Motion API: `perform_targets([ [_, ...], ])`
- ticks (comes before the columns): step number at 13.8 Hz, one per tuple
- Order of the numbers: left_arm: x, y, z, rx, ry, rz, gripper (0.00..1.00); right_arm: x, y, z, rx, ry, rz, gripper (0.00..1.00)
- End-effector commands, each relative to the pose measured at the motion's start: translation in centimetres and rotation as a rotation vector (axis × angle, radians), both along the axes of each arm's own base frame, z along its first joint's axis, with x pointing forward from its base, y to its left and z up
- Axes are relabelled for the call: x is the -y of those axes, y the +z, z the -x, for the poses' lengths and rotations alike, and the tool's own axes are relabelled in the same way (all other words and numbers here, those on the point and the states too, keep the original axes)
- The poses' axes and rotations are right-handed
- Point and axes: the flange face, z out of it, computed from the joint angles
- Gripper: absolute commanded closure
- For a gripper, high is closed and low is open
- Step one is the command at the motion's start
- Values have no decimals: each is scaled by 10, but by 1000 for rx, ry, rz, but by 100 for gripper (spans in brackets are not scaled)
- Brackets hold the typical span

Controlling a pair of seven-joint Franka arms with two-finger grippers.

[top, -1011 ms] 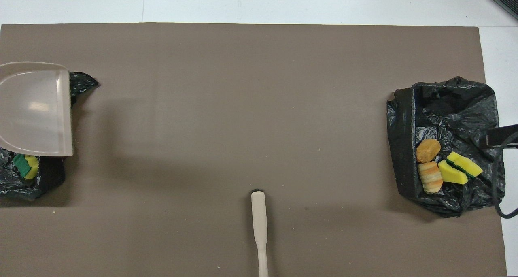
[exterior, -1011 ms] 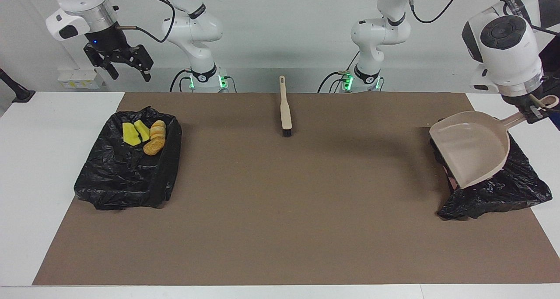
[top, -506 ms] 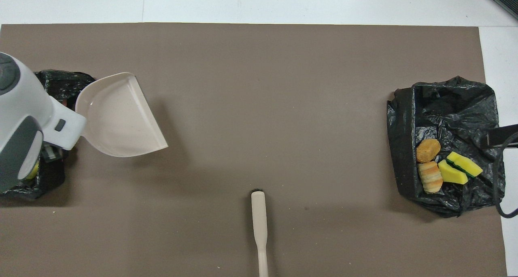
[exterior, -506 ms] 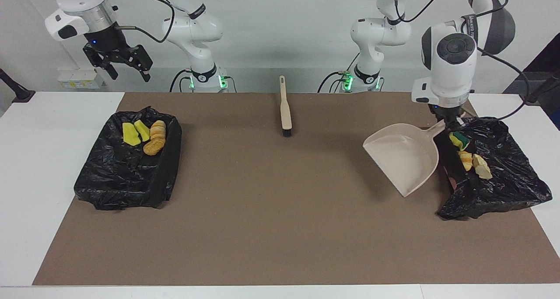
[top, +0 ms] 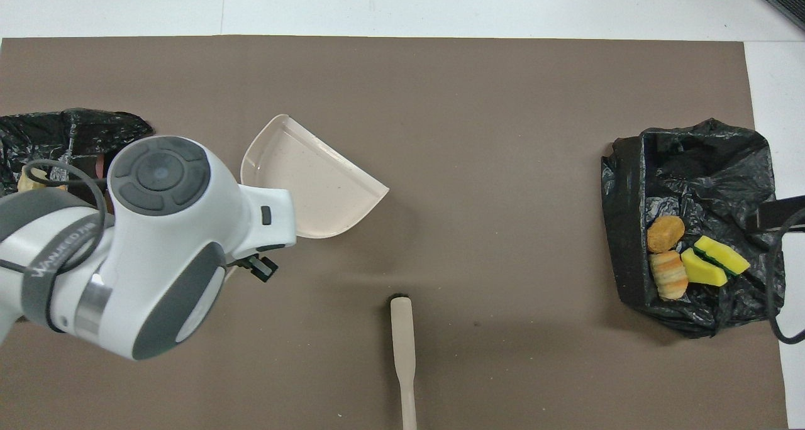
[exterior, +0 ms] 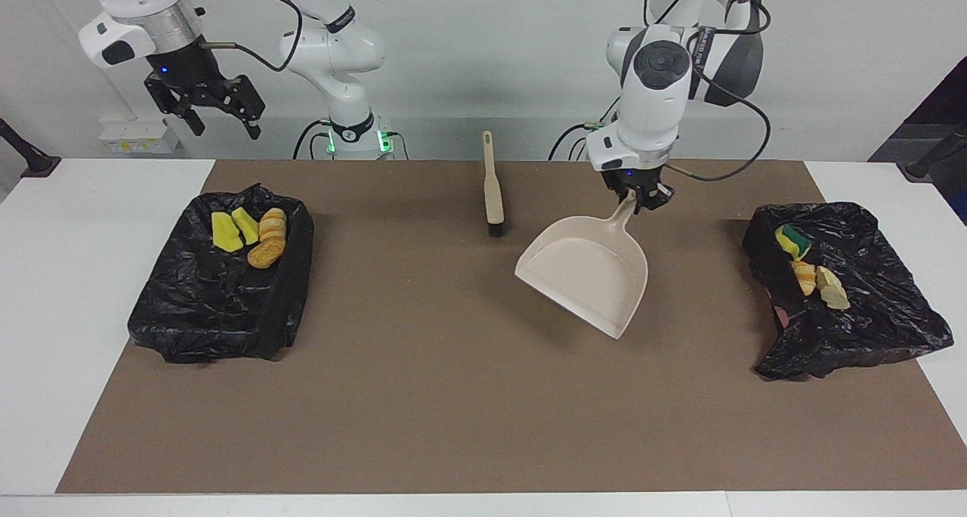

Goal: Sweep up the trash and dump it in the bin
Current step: 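Bring the empty dustpan back and set it down with the left gripper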

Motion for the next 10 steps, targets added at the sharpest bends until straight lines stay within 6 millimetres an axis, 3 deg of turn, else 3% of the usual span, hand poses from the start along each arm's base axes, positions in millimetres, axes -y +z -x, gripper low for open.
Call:
perform_targets([
  [1, 55, -9, 25, 21, 211, 53, 100, -3, 5, 9, -27, 49, 8, 0],
  [3, 104, -32, 33, 47, 277, 59, 100, 1, 5, 2, 5, 81, 19, 0],
  [4, 120, -43, 32, 33, 333, 84, 100, 2, 8, 1, 33, 80, 18, 0],
  [6, 167, -68, 52, 3, 358, 102, 100, 1, 9, 2, 33, 80, 15, 0],
  [8, 189, -85, 54, 21, 380, 119, 100, 2, 7, 3, 30, 80, 19, 0],
  [10, 207, -118, 60, 9, 371, 95, 100, 4, 4, 2, 26, 77, 21, 0],
])
